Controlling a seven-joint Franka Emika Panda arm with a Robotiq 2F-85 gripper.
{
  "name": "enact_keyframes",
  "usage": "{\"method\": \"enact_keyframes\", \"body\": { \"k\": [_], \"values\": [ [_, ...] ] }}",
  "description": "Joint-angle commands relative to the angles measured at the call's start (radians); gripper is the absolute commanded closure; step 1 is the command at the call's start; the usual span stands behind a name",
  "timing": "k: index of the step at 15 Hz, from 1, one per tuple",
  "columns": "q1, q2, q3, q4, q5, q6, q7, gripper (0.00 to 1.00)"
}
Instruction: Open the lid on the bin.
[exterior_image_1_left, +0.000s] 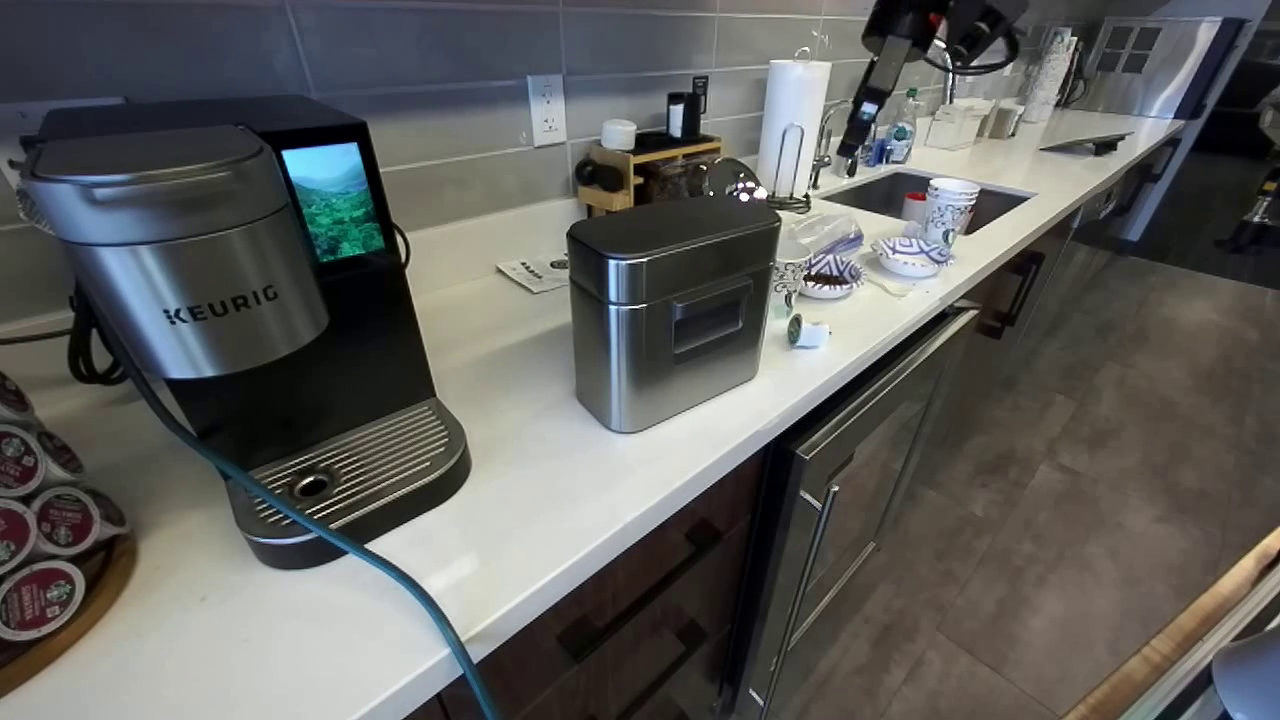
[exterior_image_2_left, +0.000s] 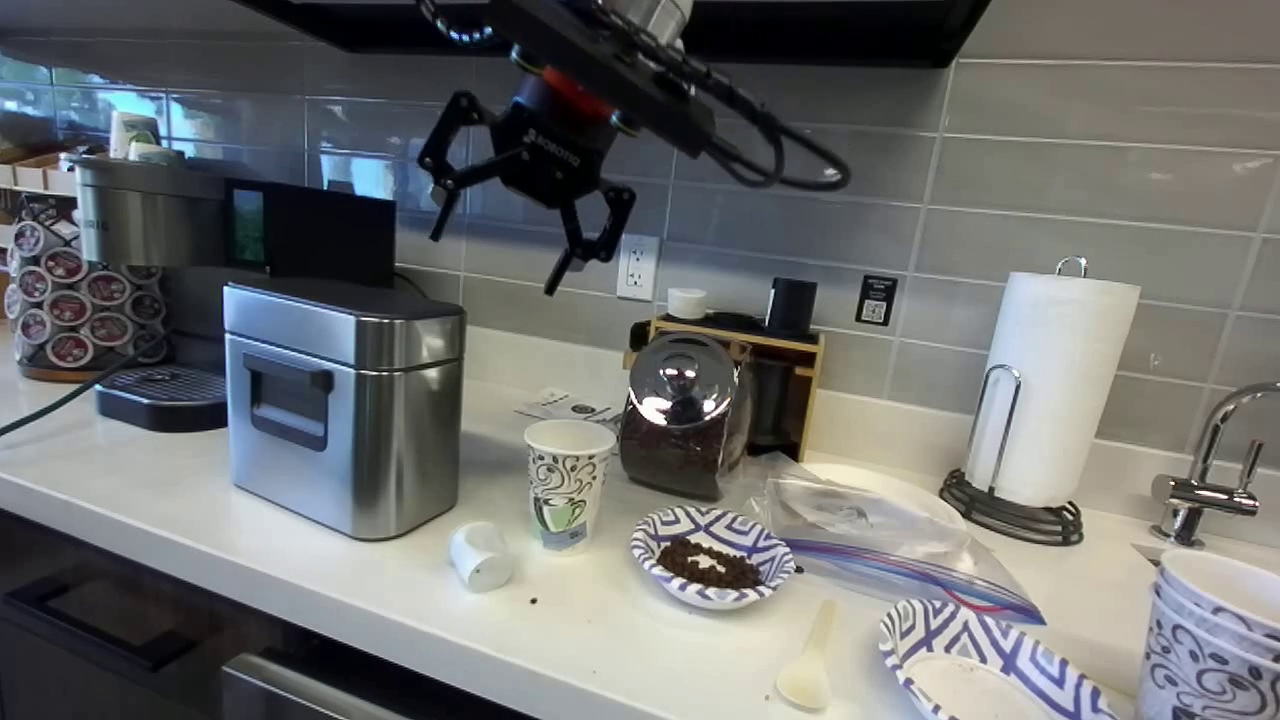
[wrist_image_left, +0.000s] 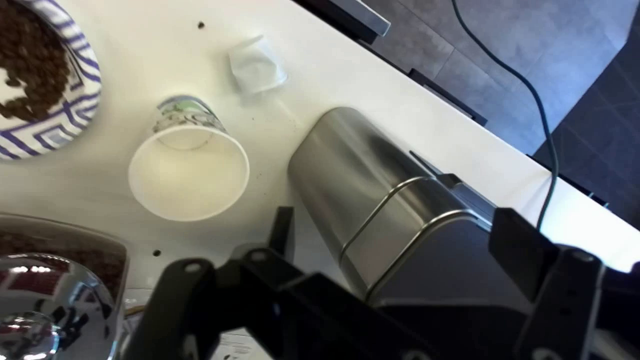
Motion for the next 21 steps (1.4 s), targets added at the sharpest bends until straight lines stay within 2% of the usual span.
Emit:
{"method": "enact_keyframes", "body": {
  "k": [1,4,9,16,21],
  "values": [
    [-0.052,0.213,0.088,0.243,0.078,-0.153,-0.09,0.0],
    [-0.074,0.318,0.167,0.374,0.095,-0.228,-0.086,0.0],
    [-0.085,0.416,0.258,0.492,0.095,-0.205,-0.086,0.0],
    [-0.094,0.522,0.342,0.607,0.144,-0.222,-0.095,0.0],
    [-0.085,0.593,0.383,0.673,0.172,-0.307,-0.064,0.0]
  ]
}}
